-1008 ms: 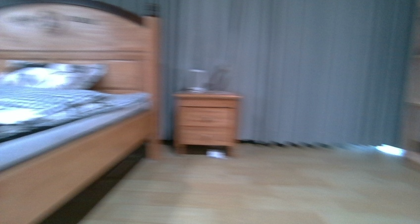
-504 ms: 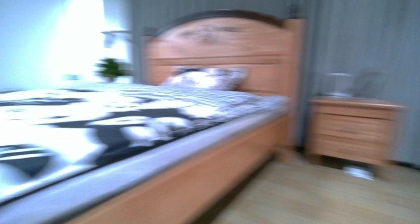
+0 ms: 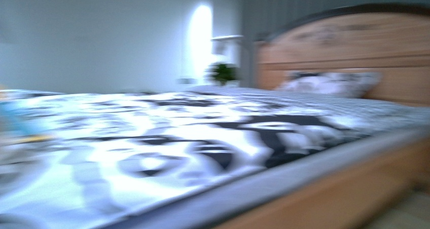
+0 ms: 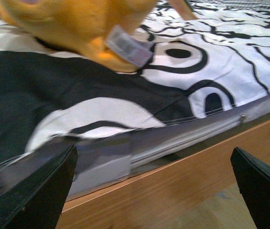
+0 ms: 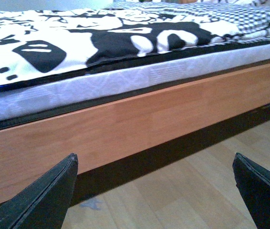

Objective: Put away toys

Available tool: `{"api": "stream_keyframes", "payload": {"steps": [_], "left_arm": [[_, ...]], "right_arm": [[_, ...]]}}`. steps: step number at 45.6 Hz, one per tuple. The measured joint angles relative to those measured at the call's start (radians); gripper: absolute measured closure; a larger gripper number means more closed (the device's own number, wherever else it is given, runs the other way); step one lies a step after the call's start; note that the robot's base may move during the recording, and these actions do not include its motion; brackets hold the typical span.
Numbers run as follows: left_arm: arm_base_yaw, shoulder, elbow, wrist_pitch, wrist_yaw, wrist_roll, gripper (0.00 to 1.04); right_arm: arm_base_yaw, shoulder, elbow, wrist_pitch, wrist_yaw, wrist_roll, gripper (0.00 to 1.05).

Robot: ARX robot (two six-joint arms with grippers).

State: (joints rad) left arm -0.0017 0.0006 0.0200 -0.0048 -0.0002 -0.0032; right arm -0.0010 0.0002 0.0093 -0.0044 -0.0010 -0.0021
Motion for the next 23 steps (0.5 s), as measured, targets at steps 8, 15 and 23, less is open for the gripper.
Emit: {"api": "stream_keyframes", "payload": {"steps": [8,15,23], "left_arm": [[0.0,0.0,0.0,0.0,0.0,0.0,0.06],[0.0,0.0,0.0,0.0,0.0,0.0,0.06],[0.002,-0.001,0.0,0.0,-0.008,0.0,0.06]], "right_arm": [[0.0,0.0,0.0,0.0,0.0,0.0,0.06],[0.0,0.0,0.0,0.0,0.0,0.0,0.06],[0.001,0.002,0.0,0.0,-0.008,0.0,0.06]]}}
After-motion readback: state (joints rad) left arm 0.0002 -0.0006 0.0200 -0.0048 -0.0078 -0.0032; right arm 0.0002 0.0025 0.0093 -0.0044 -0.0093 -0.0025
